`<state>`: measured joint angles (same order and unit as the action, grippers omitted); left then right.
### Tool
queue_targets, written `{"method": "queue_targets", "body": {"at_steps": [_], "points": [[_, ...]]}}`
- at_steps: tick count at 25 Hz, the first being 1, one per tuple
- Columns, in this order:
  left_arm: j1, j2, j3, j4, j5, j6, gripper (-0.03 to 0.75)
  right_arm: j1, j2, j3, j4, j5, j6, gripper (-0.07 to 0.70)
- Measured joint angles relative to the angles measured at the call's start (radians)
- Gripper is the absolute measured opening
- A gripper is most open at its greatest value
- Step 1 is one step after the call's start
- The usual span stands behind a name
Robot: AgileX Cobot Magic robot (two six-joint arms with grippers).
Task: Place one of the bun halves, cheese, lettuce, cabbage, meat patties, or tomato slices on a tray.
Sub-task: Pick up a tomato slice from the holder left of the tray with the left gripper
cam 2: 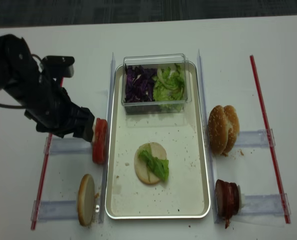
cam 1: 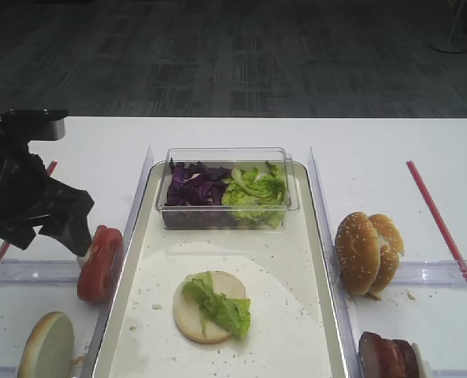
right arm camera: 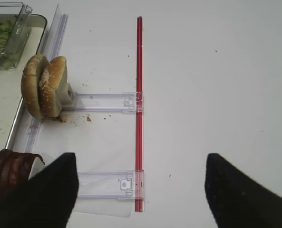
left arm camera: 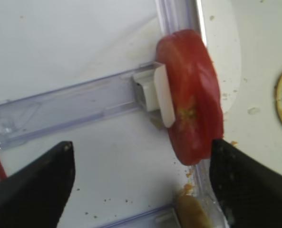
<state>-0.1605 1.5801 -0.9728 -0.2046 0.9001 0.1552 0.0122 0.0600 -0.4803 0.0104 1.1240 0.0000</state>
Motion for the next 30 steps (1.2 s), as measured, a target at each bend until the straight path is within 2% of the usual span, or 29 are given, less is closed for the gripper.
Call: {"method": "queue_targets", "body": {"at_steps": [10,16,24,30], "points": [[-0.172,0.002,-0.070,0.028,0.030,-0.222,0.527,0.000,0.000,0.000,0.000,0.000,0.000,0.571],[-0.241,0.002,-0.084,0.051,0.030,-0.307,0.527,0.000,0.000,0.000,0.000,0.000,0.000,0.571],[-0.257,0.004,-0.084,0.067,0.036,-0.330,0.524,0.000,0.000,0.000,0.000,0.000,0.000,0.571],[-0.257,0.039,-0.085,0.067,0.036,-0.336,0.491,0.000,0.000,0.000,0.000,0.000,0.000,0.571]]}}
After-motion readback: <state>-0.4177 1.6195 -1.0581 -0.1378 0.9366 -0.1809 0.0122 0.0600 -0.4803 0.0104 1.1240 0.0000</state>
